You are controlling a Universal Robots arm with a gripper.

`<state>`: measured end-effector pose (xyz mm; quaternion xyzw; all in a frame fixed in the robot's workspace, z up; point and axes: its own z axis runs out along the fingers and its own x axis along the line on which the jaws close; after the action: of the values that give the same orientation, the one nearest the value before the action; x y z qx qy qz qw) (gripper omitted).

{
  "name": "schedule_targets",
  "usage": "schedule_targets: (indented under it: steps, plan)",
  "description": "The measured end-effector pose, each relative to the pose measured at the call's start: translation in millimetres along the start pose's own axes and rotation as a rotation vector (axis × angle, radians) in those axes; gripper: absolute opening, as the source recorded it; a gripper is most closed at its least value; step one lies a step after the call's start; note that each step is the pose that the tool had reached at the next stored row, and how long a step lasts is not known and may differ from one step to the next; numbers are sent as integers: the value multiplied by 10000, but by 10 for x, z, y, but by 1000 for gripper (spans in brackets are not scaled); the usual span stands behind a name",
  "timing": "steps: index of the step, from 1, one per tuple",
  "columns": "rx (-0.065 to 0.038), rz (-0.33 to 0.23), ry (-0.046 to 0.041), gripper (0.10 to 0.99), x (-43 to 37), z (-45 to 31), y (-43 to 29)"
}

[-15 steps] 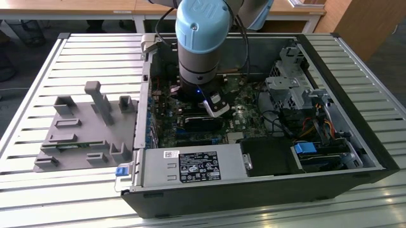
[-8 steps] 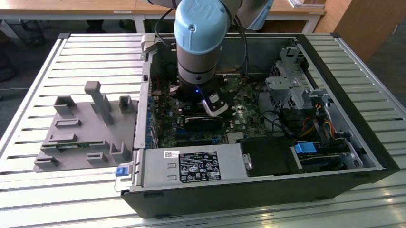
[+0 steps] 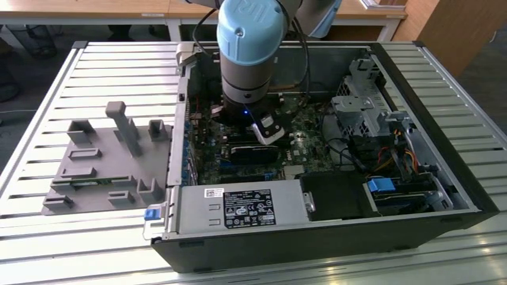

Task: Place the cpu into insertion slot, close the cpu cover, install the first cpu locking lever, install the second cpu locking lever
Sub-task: 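Install the second cpu locking lever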

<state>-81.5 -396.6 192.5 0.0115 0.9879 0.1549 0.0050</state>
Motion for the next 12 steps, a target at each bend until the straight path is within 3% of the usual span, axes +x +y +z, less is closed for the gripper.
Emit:
schedule_targets:
  steps: [12]
  plan:
    - [3,1,1,106,-1,-167,53]
